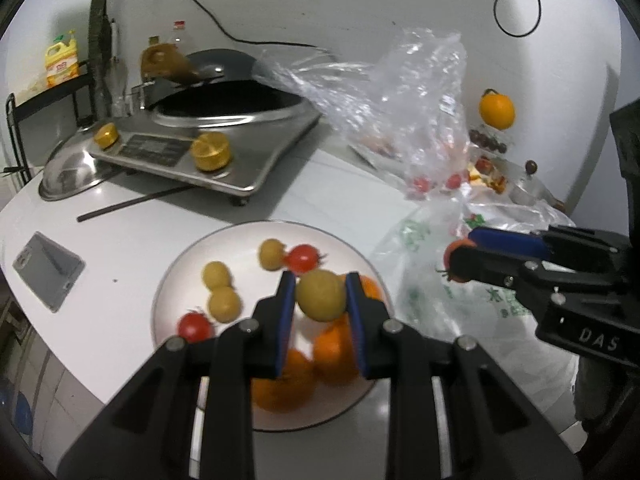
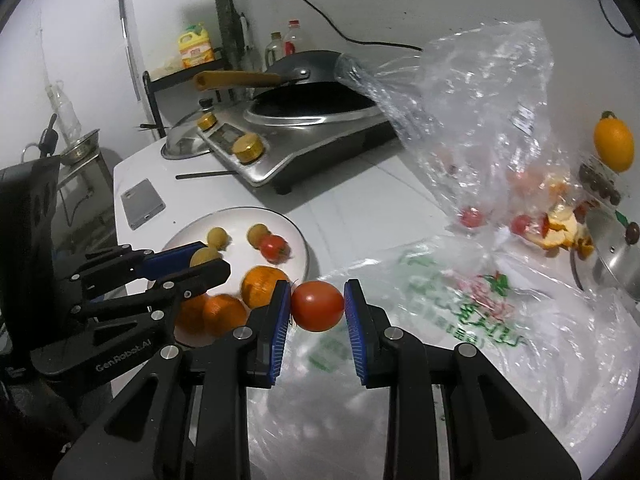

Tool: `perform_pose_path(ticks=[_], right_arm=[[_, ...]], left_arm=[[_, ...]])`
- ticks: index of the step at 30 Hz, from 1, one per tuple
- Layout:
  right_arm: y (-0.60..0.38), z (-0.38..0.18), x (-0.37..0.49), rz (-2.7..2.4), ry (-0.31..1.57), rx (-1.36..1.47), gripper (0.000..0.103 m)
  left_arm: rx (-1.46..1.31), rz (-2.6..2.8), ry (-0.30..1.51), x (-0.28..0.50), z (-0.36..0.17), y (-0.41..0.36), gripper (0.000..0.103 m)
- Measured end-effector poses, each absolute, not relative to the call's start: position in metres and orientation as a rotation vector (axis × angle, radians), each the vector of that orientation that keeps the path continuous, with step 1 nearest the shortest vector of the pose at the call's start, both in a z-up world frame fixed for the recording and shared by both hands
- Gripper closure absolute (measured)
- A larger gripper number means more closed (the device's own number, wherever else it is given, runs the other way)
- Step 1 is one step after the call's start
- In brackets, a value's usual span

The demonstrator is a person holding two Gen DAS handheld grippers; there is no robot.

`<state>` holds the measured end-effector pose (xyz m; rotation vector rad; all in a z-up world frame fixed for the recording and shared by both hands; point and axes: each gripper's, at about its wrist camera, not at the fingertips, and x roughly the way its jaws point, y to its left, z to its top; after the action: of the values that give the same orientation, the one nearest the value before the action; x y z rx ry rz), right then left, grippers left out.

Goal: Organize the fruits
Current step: 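Carry the tomato in the right gripper while the left carries its yellow fruit to the plate, then lower and release the tomato with the right gripper while the left releases its fruit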

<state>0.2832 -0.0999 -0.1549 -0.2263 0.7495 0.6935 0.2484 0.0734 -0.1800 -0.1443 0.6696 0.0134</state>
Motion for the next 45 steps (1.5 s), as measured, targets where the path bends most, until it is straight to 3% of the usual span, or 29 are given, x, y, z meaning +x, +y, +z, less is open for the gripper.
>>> perform_pose_path(ticks=[20, 45], right_arm=[[-0.019, -0.181, 0.284, 0.826, 0.812, -0.304, 0.074], [-0.016, -0.188, 0.289, 0.812, 0.836, -0.285, 0.073]], left_arm=[[-0.251, 0.062, 0.698, 0.245, -0.203, 0.13, 0.077], [-0.266, 0.059, 0.737, 0.244, -0.207, 0.128, 0.073]])
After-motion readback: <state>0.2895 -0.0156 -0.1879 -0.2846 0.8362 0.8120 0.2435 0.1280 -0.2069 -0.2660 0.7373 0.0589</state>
